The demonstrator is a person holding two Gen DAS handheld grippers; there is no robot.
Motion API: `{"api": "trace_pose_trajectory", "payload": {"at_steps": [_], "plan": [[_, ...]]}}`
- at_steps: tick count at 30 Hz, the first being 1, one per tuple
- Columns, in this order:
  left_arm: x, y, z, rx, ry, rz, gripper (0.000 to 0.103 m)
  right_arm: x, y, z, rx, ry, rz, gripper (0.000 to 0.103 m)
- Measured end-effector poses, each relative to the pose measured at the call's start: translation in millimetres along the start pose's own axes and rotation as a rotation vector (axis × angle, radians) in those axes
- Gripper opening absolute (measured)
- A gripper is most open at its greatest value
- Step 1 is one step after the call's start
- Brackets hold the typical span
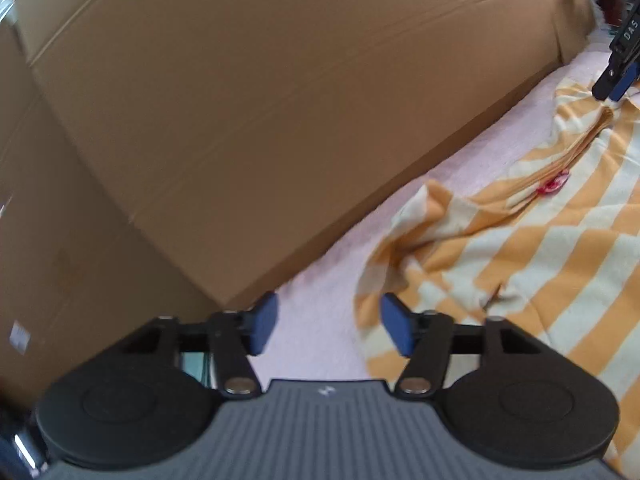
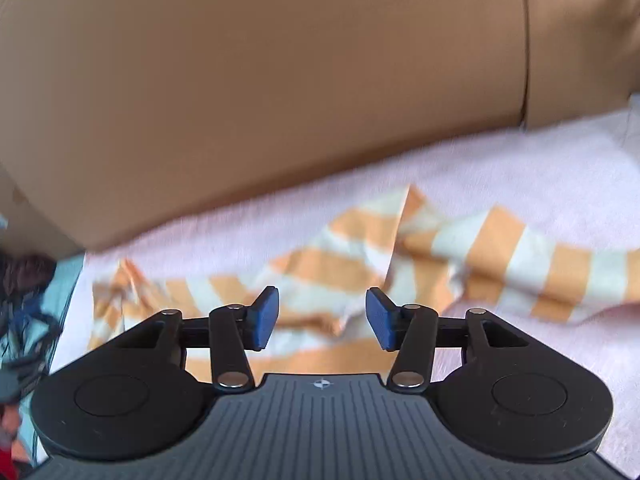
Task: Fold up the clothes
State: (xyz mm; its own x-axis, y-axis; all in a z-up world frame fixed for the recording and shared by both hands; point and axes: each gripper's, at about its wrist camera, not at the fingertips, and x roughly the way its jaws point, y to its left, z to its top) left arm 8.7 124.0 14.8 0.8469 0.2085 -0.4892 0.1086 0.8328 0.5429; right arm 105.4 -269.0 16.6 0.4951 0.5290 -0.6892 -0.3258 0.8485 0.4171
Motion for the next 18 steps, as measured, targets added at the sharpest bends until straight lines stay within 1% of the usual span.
{"api": "trace_pose_trajectory", "payload": {"at_steps": [1,2,3,4,5,6,7,9,11,13,14,15,16,17,18], "plan": [[12,-3,7,0.03,-0.012,-0.027,0.074,5,-2,-1,0.036,0.007,0.012,0.053],[25,-5,13,0.059,-0.022,-0.053,0.073,9,-4,-3,0.072,0.015,0.024,0.05],[39,-8,17,0.063,0.01,-0.059,0.065,14,-6,-2,0.103,0.02,0.024,0.036],[54,-10,22,0.067,0.043,-0.064,0.041,16,-7,3,0.122,0.015,0.013,0.022],[68,-13,26,0.07,0.076,-0.07,0.021,16,-8,8,0.132,0.001,0.026,0.014],[78,-10,28,0.035,0.115,-0.091,0.006,15,-8,12,0.143,-0.013,0.039,0.013],[82,-4,29,-0.015,0.114,-0.108,0.003,15,-9,17,0.154,-0.027,0.052,0.013],[80,14,32,-0.121,0.074,-0.124,0.003,15,-8,34,0.185,-0.086,0.1,0.013],[86,35,35,-0.248,0.073,-0.128,0.003,19,-6,53,0.219,-0.154,0.146,0.014],[103,48,37,-0.32,0.117,-0.094,0.007,37,-8,68,0.231,-0.18,0.12,0.017],[114,49,35,-0.328,0.151,-0.079,0.008,48,-10,72,0.221,-0.182,0.092,0.024],[123,48,32,-0.326,0.186,-0.086,0.014,57,-12,73,0.22,-0.177,0.066,0.038],[116,49,28,-0.324,0.183,-0.084,0.021,62,-15,70,0.234,-0.157,0.044,0.042],[109,50,23,-0.321,0.18,-0.083,0.024,63,-19,67,0.248,-0.15,0.035,0.042],[102,51,19,-0.319,0.176,-0.081,0.034,55,-21,61,0.254,-0.17,0.055,0.042]]}}
